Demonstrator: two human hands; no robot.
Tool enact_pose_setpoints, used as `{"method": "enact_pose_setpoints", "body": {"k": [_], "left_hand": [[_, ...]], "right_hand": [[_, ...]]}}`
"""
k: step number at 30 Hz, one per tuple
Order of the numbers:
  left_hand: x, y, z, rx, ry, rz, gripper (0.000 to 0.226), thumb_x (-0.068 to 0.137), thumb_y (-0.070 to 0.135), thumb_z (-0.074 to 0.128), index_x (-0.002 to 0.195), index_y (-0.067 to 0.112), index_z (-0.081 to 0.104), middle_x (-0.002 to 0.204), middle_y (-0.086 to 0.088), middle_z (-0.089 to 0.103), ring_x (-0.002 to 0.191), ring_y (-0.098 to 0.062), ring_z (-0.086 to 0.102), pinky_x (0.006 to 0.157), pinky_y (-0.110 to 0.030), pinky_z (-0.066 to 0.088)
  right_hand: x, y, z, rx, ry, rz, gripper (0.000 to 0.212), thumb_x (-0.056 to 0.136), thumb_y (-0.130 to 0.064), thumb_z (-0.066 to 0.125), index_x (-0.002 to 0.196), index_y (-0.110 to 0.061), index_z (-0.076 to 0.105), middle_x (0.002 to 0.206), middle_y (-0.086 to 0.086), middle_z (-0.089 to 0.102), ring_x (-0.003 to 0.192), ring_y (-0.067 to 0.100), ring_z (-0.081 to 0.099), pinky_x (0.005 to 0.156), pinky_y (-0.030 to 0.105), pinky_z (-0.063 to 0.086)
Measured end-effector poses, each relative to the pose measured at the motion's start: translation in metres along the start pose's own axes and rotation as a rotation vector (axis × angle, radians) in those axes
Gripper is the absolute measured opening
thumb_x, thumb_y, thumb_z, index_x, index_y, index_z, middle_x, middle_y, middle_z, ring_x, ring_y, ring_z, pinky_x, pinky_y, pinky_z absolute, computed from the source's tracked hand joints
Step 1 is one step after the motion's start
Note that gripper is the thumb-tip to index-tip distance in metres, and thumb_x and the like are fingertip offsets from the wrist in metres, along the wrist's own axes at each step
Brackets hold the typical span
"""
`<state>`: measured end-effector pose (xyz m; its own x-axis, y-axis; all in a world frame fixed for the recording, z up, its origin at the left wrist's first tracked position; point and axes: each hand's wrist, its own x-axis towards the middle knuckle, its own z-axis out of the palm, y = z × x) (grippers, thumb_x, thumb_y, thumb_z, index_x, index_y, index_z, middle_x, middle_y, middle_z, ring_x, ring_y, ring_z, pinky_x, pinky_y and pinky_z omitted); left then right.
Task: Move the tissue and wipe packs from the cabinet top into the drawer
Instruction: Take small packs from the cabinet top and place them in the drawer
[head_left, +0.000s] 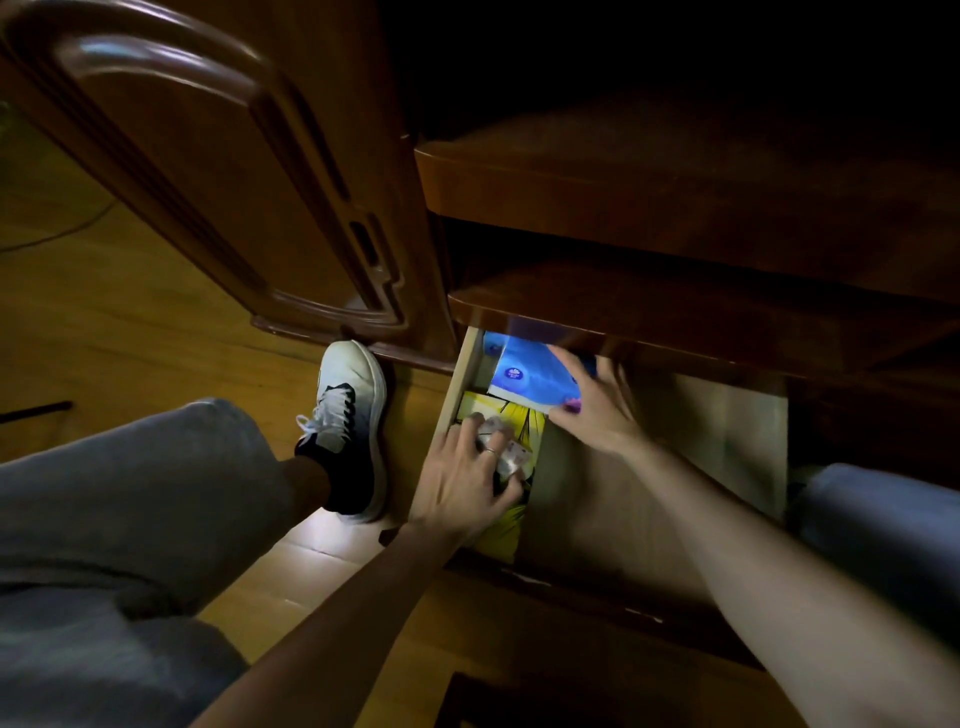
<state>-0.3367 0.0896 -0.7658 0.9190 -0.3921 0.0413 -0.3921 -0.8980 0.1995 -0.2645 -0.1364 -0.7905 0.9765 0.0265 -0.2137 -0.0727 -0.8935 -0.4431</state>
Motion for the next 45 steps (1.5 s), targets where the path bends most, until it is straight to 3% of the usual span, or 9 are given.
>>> {"method": "enact_pose_setpoints", "body": {"k": [4,9,14,20,28,33,35,40,45], "left_hand": [[0.001,0.002,0.007,0.015,-0.014,0.024,0.058,0.089,0.058,0.046,0.133,0.021,0.047,0.13,-0.013,0.046,0.101,-0.025,0.048,0.081,-0.039,0.041],[0.002,0.003,0.011,0.024,-0.054,0.022,0.058,0.093,0.06,0.04,0.136,0.022,0.047,0.144,-0.014,0.043,0.124,-0.03,0.045,0.096,-0.041,0.039],[0.003,0.006,0.001,-0.011,-0.054,0.014,0.059,0.097,0.064,0.032,0.136,0.024,0.051,0.152,-0.009,0.038,0.142,-0.024,0.032,0.112,-0.039,0.03],[0.005,0.012,-0.008,-0.098,-0.025,0.033,0.047,0.095,0.045,0.049,0.128,0.012,0.056,0.134,-0.007,0.052,0.119,-0.024,0.052,0.099,-0.034,0.041],[-0.009,0.003,0.004,0.054,-0.195,0.009,0.071,0.096,0.058,0.042,0.155,0.021,0.027,0.154,-0.015,0.035,0.127,-0.03,0.045,0.1,-0.041,0.044],[-0.007,-0.001,0.005,0.101,-0.192,0.073,0.064,0.093,0.038,0.051,0.151,0.021,0.031,0.146,-0.015,0.036,0.117,-0.032,0.048,0.092,-0.041,0.042],[-0.005,-0.001,0.002,0.127,-0.199,0.115,0.062,0.088,0.033,0.055,0.147,0.022,0.035,0.143,-0.015,0.04,0.112,-0.032,0.05,0.086,-0.041,0.044],[-0.002,-0.001,-0.004,0.084,-0.194,0.116,0.054,0.092,0.034,0.054,0.143,0.023,0.043,0.14,-0.014,0.045,0.114,-0.031,0.05,0.087,-0.042,0.046],[-0.004,-0.006,-0.001,0.038,-0.187,0.122,0.053,0.095,0.038,0.046,0.146,0.023,0.04,0.14,-0.013,0.044,0.11,-0.028,0.049,0.087,-0.04,0.045]], "right_hand": [[0.01,0.004,-0.006,-0.037,-0.126,-0.033,0.086,0.084,-0.062,0.063,0.15,-0.055,0.007,0.149,0.015,0.027,0.129,0.04,0.036,0.101,0.047,0.041],[0.009,-0.008,0.008,-0.165,-0.031,-0.072,0.088,0.087,-0.058,0.064,0.151,-0.053,0.004,0.148,0.017,0.024,0.129,0.039,0.033,0.097,0.051,0.044],[0.02,-0.003,0.0,0.063,-0.266,0.006,0.063,0.087,-0.08,0.028,0.141,-0.07,-0.003,0.153,0.002,0.014,0.141,0.033,0.01,0.112,0.057,0.021],[0.004,-0.037,0.016,0.16,-0.154,0.07,0.058,0.101,-0.052,0.041,0.152,-0.054,0.013,0.162,0.002,0.0,0.149,0.031,-0.008,0.118,0.052,0.018],[0.021,-0.06,0.01,0.339,-0.013,0.275,0.064,0.077,-0.031,0.081,0.136,-0.041,0.057,0.143,0.005,0.036,0.131,0.03,0.037,0.104,0.038,0.04],[0.011,-0.04,0.019,0.609,0.186,0.483,0.09,0.074,-0.049,0.081,0.147,-0.021,0.035,0.15,0.008,0.038,0.138,0.03,0.039,0.105,0.051,0.044],[0.008,-0.034,0.026,0.779,0.15,0.627,0.098,0.075,-0.05,0.081,0.151,-0.016,0.028,0.149,0.011,0.042,0.134,0.032,0.045,0.105,0.052,0.045],[0.021,-0.035,0.033,0.779,0.038,0.68,0.056,0.074,-0.043,0.084,0.115,-0.01,0.065,0.116,0.009,0.07,0.104,0.028,0.068,0.089,0.041,0.057],[0.031,-0.047,0.036,0.674,0.074,0.748,0.05,0.07,-0.036,0.09,0.105,-0.01,0.066,0.109,0.008,0.072,0.093,0.026,0.071,0.078,0.036,0.058]]}}
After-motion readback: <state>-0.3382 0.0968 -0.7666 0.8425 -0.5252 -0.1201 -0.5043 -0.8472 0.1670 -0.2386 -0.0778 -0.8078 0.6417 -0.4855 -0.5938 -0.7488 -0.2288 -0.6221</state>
